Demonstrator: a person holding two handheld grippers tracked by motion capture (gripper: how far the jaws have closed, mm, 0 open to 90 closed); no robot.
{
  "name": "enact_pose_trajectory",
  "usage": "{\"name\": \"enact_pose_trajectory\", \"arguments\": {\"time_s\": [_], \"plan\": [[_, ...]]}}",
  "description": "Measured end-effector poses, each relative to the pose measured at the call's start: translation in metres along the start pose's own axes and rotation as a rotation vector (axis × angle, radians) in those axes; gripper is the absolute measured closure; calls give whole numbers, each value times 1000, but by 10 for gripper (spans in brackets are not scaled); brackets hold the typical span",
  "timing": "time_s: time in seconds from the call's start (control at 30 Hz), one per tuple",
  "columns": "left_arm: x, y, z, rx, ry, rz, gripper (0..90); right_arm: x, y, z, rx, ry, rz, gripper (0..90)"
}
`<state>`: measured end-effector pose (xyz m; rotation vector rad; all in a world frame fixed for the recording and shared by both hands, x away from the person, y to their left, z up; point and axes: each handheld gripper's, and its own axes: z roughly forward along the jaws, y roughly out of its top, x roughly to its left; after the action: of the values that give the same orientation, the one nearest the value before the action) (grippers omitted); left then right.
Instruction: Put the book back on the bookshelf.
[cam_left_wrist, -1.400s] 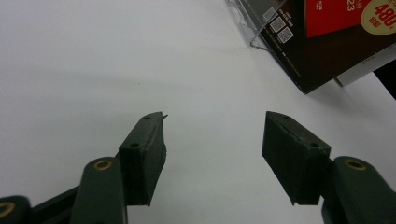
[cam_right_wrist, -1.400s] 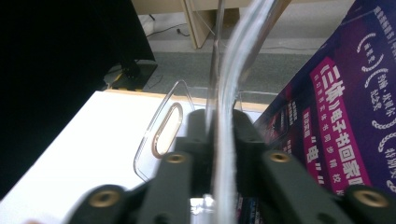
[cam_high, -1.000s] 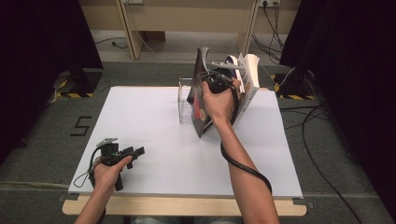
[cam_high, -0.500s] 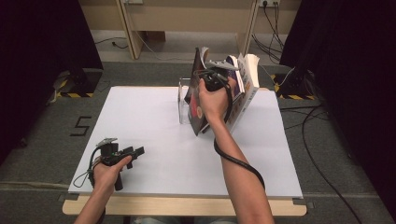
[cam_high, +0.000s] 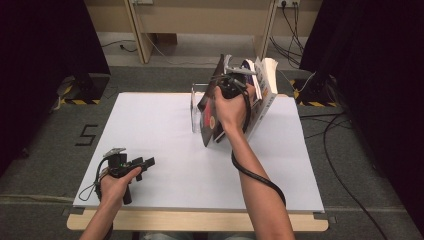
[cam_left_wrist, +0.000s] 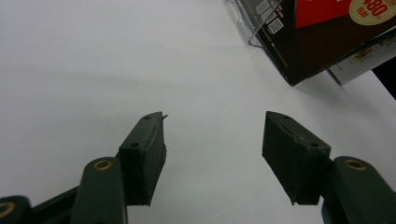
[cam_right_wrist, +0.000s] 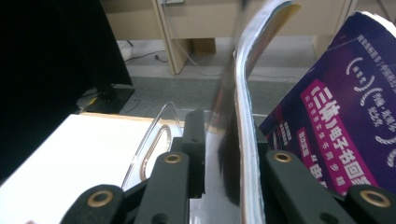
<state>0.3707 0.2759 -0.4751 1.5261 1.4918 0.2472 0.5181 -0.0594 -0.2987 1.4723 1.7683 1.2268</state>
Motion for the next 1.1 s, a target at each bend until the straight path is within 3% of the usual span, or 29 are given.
{"name": "enact_pose_trajectory", "arguments": {"time_s": [0.2, 0.27, 0.33, 0.47, 0.63, 0.77, 0.93, 1.1], "plan": [[0, -1, 2, 6, 1, 2, 386, -11, 0, -7, 87, -18, 15, 774], [0, -2, 2, 10, 1, 3, 386, -12, 2, -10, 107, -2, 29, 838], [-1, -2, 2, 10, 0, 4, 386, -13, 4, -11, 117, 50, 75, 869], [-2, -1, 1, 3, -1, 5, 386, -15, 4, -8, 99, 96, 131, 870], [0, -1, 2, 8, -1, 4, 386, -12, 1, -6, 33, 115, 150, 871], [0, -1, 1, 5, -1, 1, 387, -7, -2, -2, -9, 117, 124, 871], [1, -1, 0, 4, 0, 3, 387, -1, -8, -1, -10, 99, 102, 859], [-1, -1, 1, 2, -2, 5, 387, -2, -9, -3, -1, 88, 52, 752]]}}
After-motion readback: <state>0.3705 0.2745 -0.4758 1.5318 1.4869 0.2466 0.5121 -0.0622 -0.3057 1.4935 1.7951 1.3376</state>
